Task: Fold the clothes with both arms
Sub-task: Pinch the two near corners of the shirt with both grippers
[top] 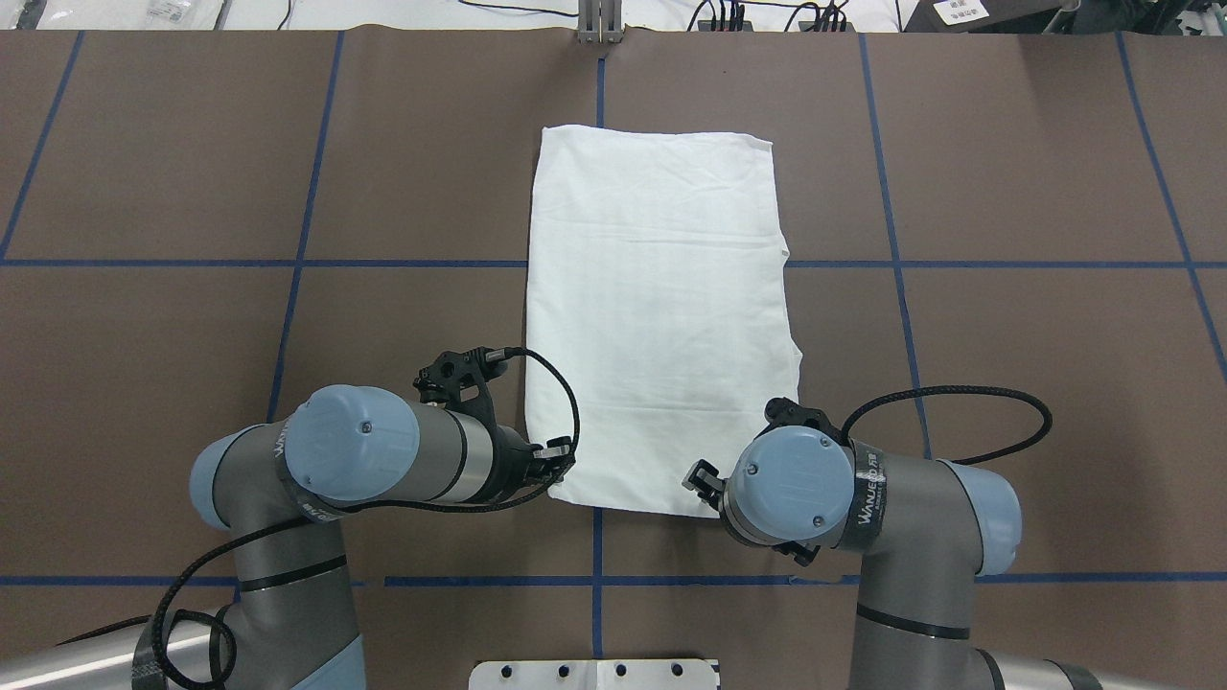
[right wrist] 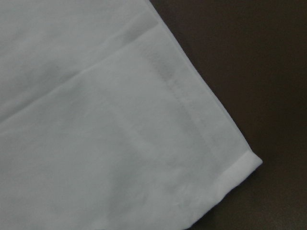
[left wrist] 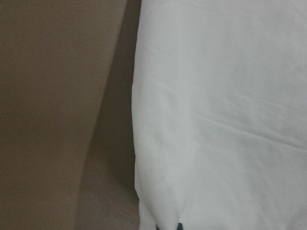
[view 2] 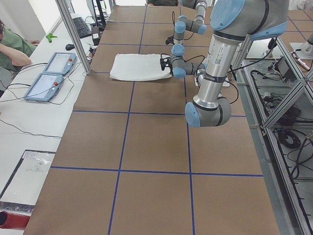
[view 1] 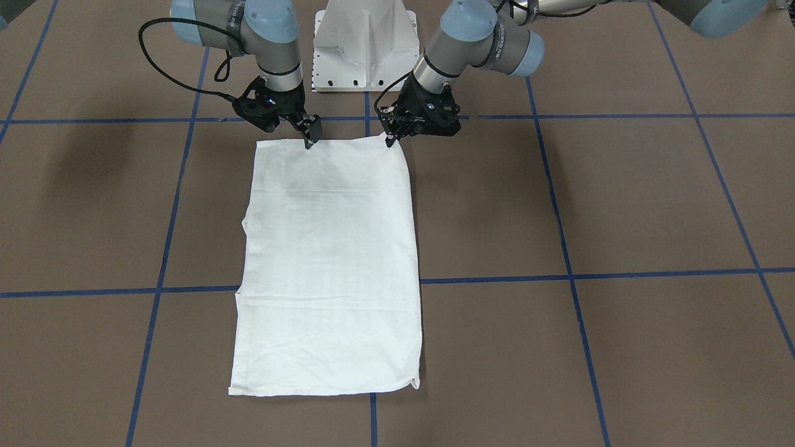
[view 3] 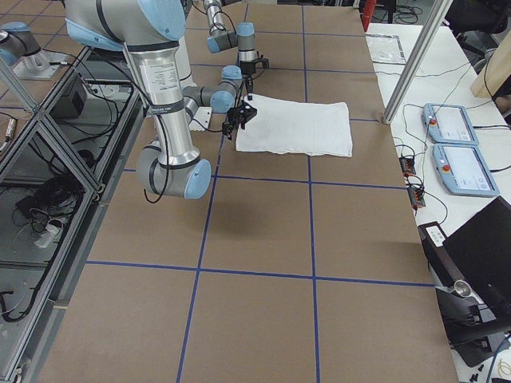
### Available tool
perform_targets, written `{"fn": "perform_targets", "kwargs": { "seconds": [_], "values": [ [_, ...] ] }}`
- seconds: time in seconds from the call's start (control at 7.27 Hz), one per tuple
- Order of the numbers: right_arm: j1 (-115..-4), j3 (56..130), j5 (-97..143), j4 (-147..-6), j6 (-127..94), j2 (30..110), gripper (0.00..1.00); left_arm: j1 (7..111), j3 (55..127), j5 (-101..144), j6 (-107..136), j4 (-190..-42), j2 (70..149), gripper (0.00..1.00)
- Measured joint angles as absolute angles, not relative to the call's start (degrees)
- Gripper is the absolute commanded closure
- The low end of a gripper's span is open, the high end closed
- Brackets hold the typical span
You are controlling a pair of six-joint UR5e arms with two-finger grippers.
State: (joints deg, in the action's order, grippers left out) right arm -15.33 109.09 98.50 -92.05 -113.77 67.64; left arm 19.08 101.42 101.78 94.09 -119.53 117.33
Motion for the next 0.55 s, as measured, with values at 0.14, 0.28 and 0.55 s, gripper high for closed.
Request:
{"fn": "perform_targets", "kwargs": {
  "seconds": [0.14, 0.28, 0.55],
  "values": [
    [-15.3, 108.6, 98.4, -91.8, -113.8, 67.6, 0.00, 19.1, 101.4, 101.8, 94.1, -119.5, 117.4, 1.00],
    [-15.2, 108.2, 98.3, -91.6, -113.7, 67.6, 0.00, 19.0, 101.4, 101.8, 94.1, -119.5, 117.4, 1.00],
    [-15.2, 107.7, 98.3, -91.5, -113.7, 67.6, 0.00, 19.0, 101.4, 101.7, 94.1, -119.5, 117.4, 1.00]
  ]
}}
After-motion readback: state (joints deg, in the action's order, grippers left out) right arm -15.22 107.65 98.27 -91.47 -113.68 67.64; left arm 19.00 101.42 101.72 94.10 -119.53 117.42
